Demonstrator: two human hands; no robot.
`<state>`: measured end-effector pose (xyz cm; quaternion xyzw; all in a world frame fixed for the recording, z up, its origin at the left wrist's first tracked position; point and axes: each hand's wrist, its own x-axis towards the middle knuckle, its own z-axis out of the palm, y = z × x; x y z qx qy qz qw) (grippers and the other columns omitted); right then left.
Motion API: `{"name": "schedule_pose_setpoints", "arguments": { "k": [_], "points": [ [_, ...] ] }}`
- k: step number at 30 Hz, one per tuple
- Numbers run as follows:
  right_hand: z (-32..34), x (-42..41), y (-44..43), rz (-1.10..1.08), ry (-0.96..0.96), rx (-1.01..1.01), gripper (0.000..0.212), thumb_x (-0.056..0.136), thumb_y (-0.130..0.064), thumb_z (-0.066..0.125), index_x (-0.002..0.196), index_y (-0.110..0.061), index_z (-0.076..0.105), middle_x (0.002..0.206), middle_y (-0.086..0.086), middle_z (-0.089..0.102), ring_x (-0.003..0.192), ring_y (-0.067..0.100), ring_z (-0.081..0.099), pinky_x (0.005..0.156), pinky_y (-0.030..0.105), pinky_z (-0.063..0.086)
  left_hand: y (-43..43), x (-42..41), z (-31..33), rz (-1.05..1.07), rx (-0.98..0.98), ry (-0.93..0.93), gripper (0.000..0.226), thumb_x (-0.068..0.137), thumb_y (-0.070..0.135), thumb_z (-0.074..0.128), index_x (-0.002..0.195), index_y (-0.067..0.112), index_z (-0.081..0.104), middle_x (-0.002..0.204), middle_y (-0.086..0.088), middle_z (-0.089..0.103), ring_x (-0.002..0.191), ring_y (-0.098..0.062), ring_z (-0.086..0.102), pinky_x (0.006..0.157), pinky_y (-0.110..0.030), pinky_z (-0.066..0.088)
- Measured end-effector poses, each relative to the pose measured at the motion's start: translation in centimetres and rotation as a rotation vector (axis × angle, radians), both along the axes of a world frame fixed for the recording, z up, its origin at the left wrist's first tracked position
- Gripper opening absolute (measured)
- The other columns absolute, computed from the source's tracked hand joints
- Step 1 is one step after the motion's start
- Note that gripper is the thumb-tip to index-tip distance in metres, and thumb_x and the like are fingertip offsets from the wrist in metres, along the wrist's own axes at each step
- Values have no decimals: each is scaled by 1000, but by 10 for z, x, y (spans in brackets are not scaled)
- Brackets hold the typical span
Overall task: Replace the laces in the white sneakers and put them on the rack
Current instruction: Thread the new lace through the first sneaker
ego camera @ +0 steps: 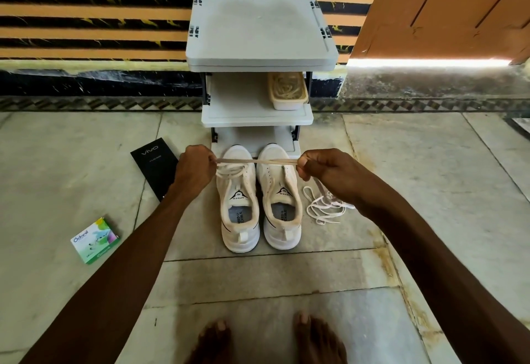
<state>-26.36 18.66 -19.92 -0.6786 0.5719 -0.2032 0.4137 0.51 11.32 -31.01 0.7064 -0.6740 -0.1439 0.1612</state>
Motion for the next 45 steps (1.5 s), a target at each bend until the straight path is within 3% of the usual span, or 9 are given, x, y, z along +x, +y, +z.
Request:
{"name": "schedule_pose_setpoints", "arguments": {
  "k": [4,11,13,16,24,28,34,40,45],
  "points": [
    [-2,-4,2,7,-30,6,40,102,-33,46,66,-24,60,62,-18,56,65,7,47,69,27,38,-2,-3,-2,-4,25,28,16,88,7,62,91,4,76,89,-15,72,81,-29,68,77,-37,55],
    [-6,0,2,-2,-15,9,38,102,-34,44,69,-24,61,63,-18,57,62,-1,48,70,25,37,5,-23,24,-60,82,139,22,87,7,60,100,10,77,101,-6,72,92,-21,66,84,-27,49],
    [-9,2,1,-14,-14,16,38,102,-34,44,71,-24,62,69,-14,59,64,-2,50,70,23,37,14,-34,46,-140,35,264,22,86,7,65,105,12,75,89,4,69,83,-10,64,87,-23,50],
    [-9,4,0,-24,-6,23,38,103,-34,44,70,-24,62,70,-13,58,66,1,49,70,24,38,35,-53,74,-291,76,474,22,85,11,71,106,17,75,79,11,70,69,0,64,73,-12,50],
    [-5,8,2,-45,7,52,37,103,-31,44,72,-24,63,73,-11,61,70,6,52,70,26,40,56,-82,90,-447,68,588,23,86,13,71,105,25,75,72,11,65,65,1,60,67,-18,50],
    [-1,8,3,-50,15,57,37,102,-32,45,71,-22,63,71,-10,60,71,8,52,70,26,40,58,-85,90,-459,5,526,21,86,14,70,90,34,75,78,9,63,69,-1,56,64,-13,44],
    [2,10,4,-80,47,66,34,100,-25,47,72,-20,65,76,-6,64,72,9,54,65,23,40,61,-93,84,-412,-93,424,9,85,16,72,90,21,77,81,3,64,73,-11,60,71,-36,54],
    [5,6,2,-130,53,25,36,99,-25,47,68,-19,64,60,-13,61,59,3,50,55,18,36,52,-100,82,-345,-166,282,9,87,20,68,92,17,76,81,5,60,73,-10,55,67,-25,46],
    [9,0,3,-136,49,34,33,94,-20,48,65,-19,64,70,-4,64,70,10,54,67,27,41,36,-96,71,-268,-197,231,9,86,14,67,87,12,75,84,1,65,72,-13,58,69,-30,52]
  ]
}}
